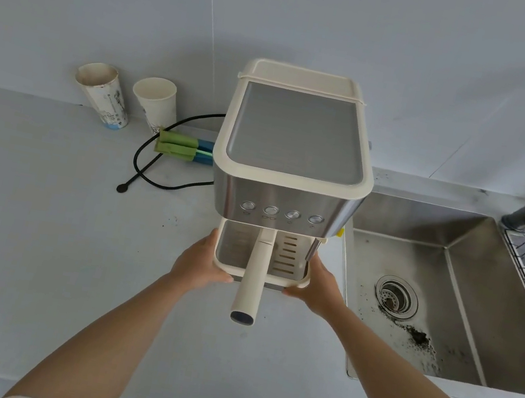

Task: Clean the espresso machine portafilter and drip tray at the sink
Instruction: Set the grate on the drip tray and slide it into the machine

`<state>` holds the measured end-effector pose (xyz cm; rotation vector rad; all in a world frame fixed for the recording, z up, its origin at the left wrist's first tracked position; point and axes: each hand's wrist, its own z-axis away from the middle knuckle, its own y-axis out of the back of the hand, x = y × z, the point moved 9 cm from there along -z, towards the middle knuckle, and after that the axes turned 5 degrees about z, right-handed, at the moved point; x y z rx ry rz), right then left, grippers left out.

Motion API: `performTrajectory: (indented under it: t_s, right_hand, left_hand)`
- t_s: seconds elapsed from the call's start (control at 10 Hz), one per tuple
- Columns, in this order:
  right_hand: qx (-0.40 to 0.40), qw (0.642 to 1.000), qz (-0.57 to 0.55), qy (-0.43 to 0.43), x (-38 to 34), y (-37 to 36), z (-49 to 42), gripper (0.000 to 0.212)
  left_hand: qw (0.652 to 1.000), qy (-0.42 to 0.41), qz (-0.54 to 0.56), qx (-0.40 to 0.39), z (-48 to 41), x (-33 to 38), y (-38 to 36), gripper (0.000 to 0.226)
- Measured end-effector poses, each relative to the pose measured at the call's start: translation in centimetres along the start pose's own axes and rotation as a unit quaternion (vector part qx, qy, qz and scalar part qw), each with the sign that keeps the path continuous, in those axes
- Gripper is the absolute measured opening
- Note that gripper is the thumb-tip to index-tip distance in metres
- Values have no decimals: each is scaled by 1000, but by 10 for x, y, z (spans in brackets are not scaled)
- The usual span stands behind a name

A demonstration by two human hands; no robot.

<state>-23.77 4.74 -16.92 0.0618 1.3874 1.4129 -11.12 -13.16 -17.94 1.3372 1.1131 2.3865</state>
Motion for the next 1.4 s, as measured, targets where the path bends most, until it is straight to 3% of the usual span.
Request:
performTrajectory:
  t_s: [0.2, 0.6, 1.0, 1.4]
  right_hand:
    - [-6, 1000, 10, -21, 3, 4, -15, 85]
    - [-27, 998, 41, -33, 7, 2, -21, 84]
    - [-31, 988, 141, -55, 2, 1, -8, 115]
    - [-29, 980, 195, -5, 7, 5, 57, 100]
  left_hand:
    - [1000, 6, -14, -4, -13, 1, 2, 99]
    - [999, -4, -33, -6, -18, -1, -1, 96]
    - [985, 21, -170, 19, 0, 11, 1, 104]
    - [963, 88, -242, 82, 80, 14, 4, 75]
